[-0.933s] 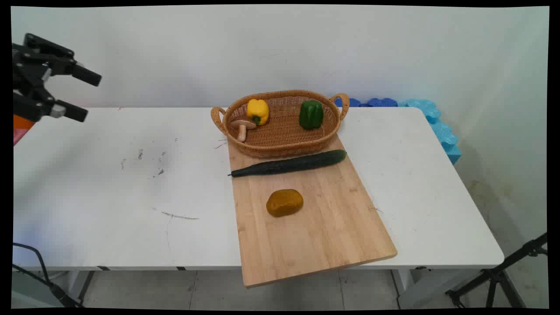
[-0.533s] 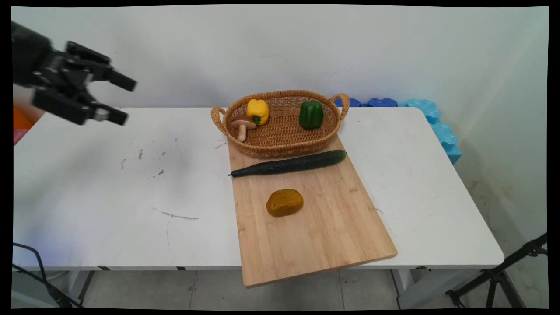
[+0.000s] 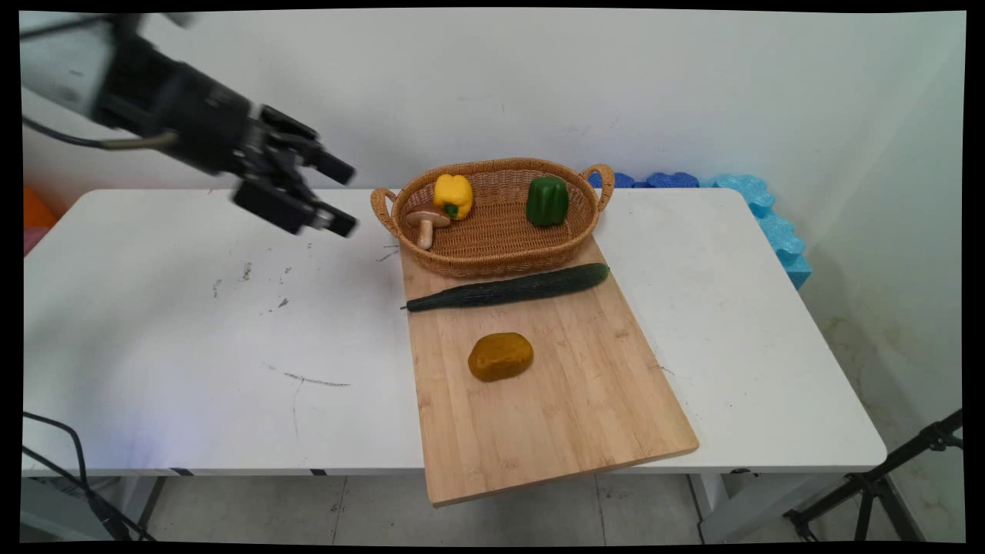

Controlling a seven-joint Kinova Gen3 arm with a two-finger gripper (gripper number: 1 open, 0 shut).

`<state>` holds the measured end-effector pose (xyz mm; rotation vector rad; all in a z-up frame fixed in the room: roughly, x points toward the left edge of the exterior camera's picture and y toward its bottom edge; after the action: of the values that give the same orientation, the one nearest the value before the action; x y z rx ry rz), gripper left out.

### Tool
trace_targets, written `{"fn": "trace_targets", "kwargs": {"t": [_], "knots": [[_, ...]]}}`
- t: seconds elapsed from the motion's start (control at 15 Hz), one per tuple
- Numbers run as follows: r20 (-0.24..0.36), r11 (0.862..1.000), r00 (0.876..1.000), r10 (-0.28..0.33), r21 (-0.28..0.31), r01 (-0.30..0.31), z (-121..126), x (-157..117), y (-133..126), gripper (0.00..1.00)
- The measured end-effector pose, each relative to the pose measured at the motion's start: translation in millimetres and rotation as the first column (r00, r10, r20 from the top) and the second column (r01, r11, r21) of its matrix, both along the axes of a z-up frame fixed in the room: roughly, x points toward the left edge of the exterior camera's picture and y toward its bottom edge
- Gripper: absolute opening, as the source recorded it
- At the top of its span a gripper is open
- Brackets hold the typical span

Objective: Pick up the potato from the cutting board

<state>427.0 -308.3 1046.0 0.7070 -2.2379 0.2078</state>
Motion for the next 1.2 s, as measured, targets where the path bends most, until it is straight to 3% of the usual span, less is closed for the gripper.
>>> {"fn": "trace_targets", "kwargs": {"t": [0.33,0.67,1.2], "knots": [[0.019,0.997,1.0,0.009,0.074,-0.011,-34,-52,-30,1.0],[0.074,0.987,0.997,0.026,0.156,-0.038,-80,-104,-49,1.0],[0.157,0.971,0.986,0.062,0.221,-0.096,-143,-156,-72,1.0]]}}
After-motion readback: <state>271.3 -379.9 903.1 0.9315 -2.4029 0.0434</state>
